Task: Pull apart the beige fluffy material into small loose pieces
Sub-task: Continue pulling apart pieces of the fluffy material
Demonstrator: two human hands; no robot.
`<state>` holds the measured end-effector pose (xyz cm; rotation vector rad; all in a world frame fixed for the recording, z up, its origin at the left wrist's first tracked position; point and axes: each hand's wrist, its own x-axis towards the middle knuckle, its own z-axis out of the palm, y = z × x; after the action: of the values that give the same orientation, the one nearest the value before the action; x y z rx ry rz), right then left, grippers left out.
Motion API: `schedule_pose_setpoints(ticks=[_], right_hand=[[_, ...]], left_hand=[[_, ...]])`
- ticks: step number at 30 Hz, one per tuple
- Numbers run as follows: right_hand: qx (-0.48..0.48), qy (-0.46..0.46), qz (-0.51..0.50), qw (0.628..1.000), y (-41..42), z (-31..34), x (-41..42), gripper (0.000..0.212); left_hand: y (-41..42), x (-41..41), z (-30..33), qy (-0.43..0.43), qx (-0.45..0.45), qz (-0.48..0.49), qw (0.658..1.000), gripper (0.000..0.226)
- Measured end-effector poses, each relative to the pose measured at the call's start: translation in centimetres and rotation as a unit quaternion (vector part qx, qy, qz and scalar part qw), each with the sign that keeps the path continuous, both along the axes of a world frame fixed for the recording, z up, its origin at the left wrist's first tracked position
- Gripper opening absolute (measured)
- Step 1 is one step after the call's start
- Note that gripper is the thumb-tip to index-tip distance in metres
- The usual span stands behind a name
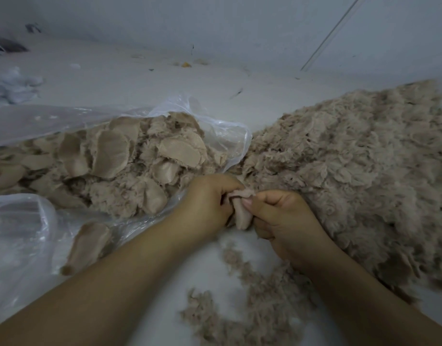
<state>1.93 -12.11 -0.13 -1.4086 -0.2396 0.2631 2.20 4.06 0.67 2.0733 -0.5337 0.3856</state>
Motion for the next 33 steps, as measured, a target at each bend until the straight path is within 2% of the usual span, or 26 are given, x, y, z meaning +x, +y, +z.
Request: schedule_pose_setpoints(ticks=[3,6,9,11,13,15,16,18,19,21,24,25,27,29,33], right_hand=[[-0.007,-0.008,-0.006,1.000,0.0,-0.1,-0.1,0.025],[0.061,0.023,-0.004,0.998,0.0,-0.3,0.1,0.031],[0.079,0.033,-0.002,0.996,-0.1,-0.4,0.2,0.029],[0.062,0.020,0.002,0.998,0.0,-0.5,0.2,0.029],[0.045,0.010,0.003,0.999,0.1,-0.4,0.2,0.026],[0.043,0.010,0.006,0.999,0.1,-0.3,0.2,0.026],[0.047,0.012,0.008,0.999,0.1,-0.2,0.1,0.026],[0.065,0.018,0.014,0.998,0.0,-0.1,0.0,0.030],[0.074,0.021,0.014,0.997,0.1,-0.1,0.0,0.033],[0.086,0.028,0.005,0.996,0.1,0.0,0.0,0.031],[0.094,0.038,-0.009,0.995,0.1,0.1,0.1,0.025],[0.097,0.040,-0.009,0.994,0.1,0.0,0.1,0.026],[0.106,0.044,-0.005,0.993,-0.1,0.0,0.1,0.034],[0.126,0.053,-0.005,0.991,-0.2,0.1,0.1,0.035],[0.151,0.057,-0.020,0.987,-0.3,0.1,0.1,0.038]], left_hand=[[0.6,0.6,0.0,-0.033,0.043,0.084,0.995,0.033],[1.0,0.8,0.1,-0.060,0.078,0.148,0.984,0.025],[1.1,0.6,0.2,-0.095,0.123,0.152,0.976,0.030],[0.7,0.1,0.7,-0.093,0.080,0.142,0.982,0.036],[0.1,-0.4,1.5,-0.046,-0.019,0.132,0.990,0.033],[-0.5,-0.9,2.0,0.070,-0.121,0.088,0.986,0.021],[-0.7,-1.1,2.0,0.130,-0.142,0.058,0.980,0.025],[-0.6,-1.1,1.6,0.192,-0.096,0.008,0.977,0.049],[-0.6,-1.1,1.4,0.196,-0.060,-0.008,0.979,0.054],[-0.3,-0.9,0.9,0.153,0.003,-0.016,0.988,0.044],[0.1,-0.3,0.6,0.013,0.074,0.047,0.996,0.021],[0.1,-0.2,0.5,-0.006,0.082,0.062,0.995,0.016],[0.1,0.0,0.4,-0.021,0.089,0.078,0.993,0.007],[0.3,0.3,0.2,-0.025,0.089,0.097,0.991,0.007],[1.1,1.0,-0.1,-0.013,0.065,0.135,0.989,0.021]])
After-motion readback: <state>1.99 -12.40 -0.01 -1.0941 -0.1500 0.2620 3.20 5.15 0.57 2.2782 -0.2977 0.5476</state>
